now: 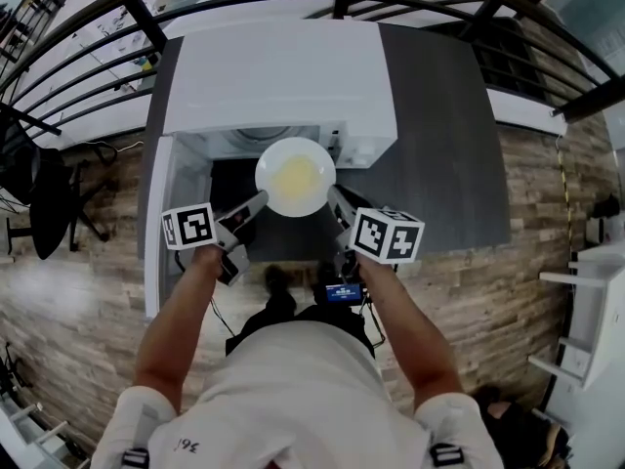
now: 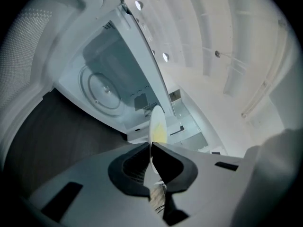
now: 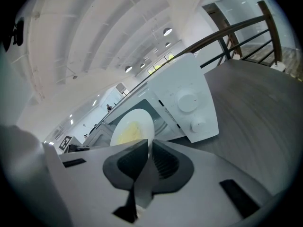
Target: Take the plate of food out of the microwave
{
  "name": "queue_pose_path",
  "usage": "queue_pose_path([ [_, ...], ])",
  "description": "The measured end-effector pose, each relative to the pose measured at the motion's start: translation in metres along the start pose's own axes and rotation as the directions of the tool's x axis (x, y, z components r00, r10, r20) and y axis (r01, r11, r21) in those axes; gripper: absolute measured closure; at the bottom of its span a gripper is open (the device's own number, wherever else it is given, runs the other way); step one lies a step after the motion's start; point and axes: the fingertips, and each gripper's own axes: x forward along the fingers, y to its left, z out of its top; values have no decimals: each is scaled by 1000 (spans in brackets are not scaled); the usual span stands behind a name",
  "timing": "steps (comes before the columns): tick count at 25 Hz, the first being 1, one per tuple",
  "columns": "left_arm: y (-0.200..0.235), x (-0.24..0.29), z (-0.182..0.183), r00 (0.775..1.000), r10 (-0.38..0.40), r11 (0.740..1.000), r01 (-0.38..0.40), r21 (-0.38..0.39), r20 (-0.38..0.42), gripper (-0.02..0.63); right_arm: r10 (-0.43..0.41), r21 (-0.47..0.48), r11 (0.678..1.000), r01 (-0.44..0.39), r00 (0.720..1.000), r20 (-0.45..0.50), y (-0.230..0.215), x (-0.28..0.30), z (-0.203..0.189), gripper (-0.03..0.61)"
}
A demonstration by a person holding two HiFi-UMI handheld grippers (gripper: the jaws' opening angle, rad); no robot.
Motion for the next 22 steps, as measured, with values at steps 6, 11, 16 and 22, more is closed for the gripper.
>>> queue_pose_path([
  [6,-20,-11,2,1000,-11,1000,11,4,-3,591,16,-22,1000,-16,999,28,17,-21,13,549],
  [11,-37,-14,10,999,-39,999,39,20,-2,591,34,-20,999,-33,999,37,28,-33,23,549],
  [16,-75,-10,13,985,-172,983,172,-69,4,591,30,-45,999,-28,999,41,38,-48,42,549],
  [22,-88,-8,30,982,-189,980,188,-71,-5,591,48,-57,997,-45,998,44,49,-48,71,552],
])
